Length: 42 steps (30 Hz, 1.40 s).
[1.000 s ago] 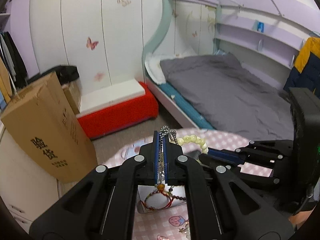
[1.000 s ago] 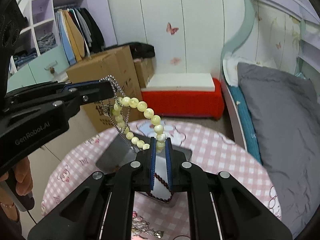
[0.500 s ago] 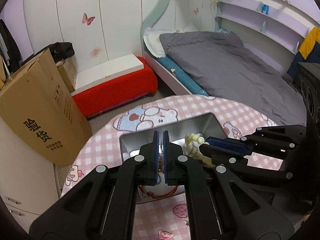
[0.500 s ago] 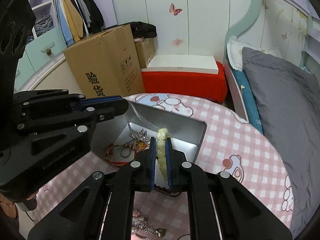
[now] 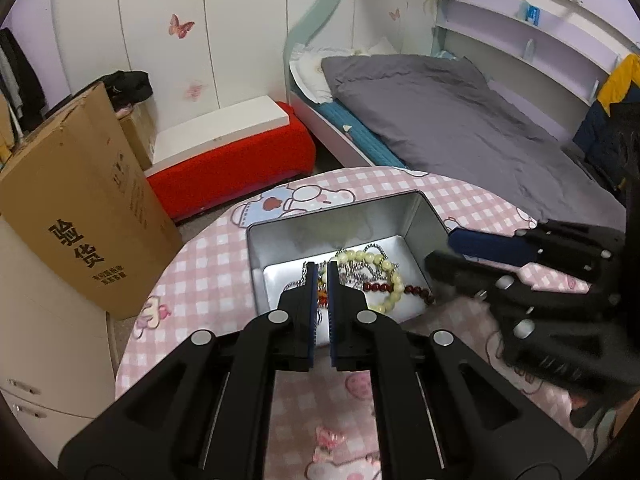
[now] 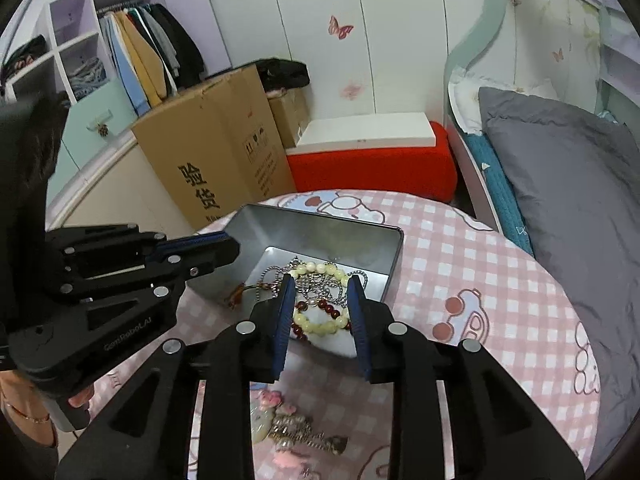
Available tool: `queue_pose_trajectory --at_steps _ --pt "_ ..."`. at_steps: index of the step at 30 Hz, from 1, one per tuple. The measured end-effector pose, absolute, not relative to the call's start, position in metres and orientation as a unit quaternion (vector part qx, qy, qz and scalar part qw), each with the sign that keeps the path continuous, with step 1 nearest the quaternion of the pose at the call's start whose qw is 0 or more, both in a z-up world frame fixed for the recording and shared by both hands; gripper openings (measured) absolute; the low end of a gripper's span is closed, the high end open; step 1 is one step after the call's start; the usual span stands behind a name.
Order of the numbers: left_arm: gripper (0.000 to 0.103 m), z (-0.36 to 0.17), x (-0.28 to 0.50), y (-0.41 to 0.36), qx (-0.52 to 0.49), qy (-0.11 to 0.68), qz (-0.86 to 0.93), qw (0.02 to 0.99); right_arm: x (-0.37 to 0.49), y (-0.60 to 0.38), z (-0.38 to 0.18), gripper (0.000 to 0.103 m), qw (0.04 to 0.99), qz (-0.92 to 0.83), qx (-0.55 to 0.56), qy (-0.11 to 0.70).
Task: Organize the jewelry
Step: 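Move both open grippers back to the remaining jewelry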
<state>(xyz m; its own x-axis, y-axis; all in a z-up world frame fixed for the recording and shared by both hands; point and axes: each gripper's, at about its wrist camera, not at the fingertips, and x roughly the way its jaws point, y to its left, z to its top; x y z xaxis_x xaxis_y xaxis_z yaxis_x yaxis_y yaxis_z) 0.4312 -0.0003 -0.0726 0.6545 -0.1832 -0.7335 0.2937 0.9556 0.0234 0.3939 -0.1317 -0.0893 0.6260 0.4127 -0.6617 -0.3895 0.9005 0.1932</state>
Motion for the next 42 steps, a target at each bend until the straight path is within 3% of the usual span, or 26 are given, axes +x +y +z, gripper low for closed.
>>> queue_pose_trajectory --at_steps 3,4,5,6,7,14,26,42 --pt "0.006 -0.065 0.413 0.005 0.073 0.374 -0.116 0.917 0.377 -0.136 -0.081 0.026 0.908 0.223 0.013 0.356" --pt "0.018 -0.062 0.404 0.007 0.073 0.366 -0.112 0.921 0.372 -0.137 -0.08 0.027 0.909 0.223 0.011 0.352" --pt "0.044 -0.06 0.396 0.009 0.07 0.359 -0.108 0.925 0.364 -0.138 -0.077 0.027 0.911 0.223 0.009 0.346" --pt "0.061 -0.057 0.389 0.01 0.065 0.349 -0.103 0.929 0.356 -0.14 -0.075 0.027 0.914 0.222 0.006 0.34" --pt "0.067 -0.053 0.378 0.013 0.062 0.327 -0.095 0.938 0.35 -0.14 -0.074 0.027 0.915 0.222 0.004 0.336" --pt "0.067 -0.039 0.326 0.016 0.062 0.286 -0.079 0.953 0.301 -0.15 -0.064 0.028 0.929 0.215 -0.007 0.302" --pt "0.073 -0.038 0.263 0.02 0.057 0.263 -0.076 0.96 0.241 -0.149 -0.062 0.039 0.941 0.201 -0.029 0.27" --pt "0.073 -0.091 0.248 0.031 0.057 0.3 -0.066 0.95 0.233 -0.156 -0.104 0.044 0.935 0.187 -0.032 0.299"
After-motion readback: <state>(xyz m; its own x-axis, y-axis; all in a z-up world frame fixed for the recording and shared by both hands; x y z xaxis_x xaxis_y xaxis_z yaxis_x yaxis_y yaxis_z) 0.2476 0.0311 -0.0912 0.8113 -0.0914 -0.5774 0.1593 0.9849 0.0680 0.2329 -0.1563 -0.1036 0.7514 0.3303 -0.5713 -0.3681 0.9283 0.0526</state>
